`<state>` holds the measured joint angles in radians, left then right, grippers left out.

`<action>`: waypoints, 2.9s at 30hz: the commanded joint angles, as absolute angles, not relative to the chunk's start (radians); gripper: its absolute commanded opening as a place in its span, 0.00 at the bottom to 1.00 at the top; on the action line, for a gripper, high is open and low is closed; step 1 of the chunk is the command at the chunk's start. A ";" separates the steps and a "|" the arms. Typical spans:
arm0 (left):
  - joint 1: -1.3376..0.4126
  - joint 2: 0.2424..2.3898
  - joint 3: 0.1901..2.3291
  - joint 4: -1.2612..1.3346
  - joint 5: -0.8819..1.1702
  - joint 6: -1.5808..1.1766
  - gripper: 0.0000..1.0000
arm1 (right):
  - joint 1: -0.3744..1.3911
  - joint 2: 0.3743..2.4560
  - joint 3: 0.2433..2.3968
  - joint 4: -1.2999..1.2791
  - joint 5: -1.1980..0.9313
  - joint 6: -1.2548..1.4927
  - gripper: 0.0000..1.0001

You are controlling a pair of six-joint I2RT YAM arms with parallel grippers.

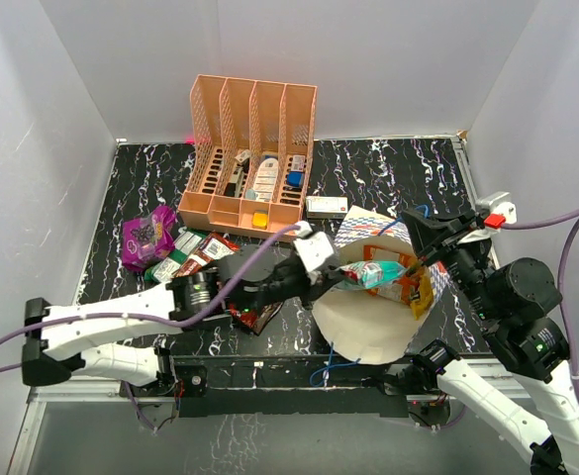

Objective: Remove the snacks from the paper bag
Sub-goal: Place the snack at the center of the board, then take out the snack from the paper bag.

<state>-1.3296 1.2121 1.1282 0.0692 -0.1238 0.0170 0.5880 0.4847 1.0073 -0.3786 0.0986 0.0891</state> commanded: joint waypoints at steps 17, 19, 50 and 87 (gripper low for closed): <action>-1.214 1.045 1.304 -0.551 -0.837 -0.248 0.00 | 0.592 0.480 1.021 -0.329 0.100 0.080 0.07; -1.097 1.047 1.284 -0.556 -0.784 -0.251 0.00 | 0.592 0.480 1.024 -0.333 0.101 0.078 0.07; -0.358 1.348 1.052 -0.473 -0.352 -0.171 0.22 | 0.592 0.461 1.023 -0.354 0.112 0.081 0.07; -1.268 1.273 1.017 0.214 -0.111 -0.192 0.63 | 0.591 0.489 1.034 -0.339 0.086 0.108 0.07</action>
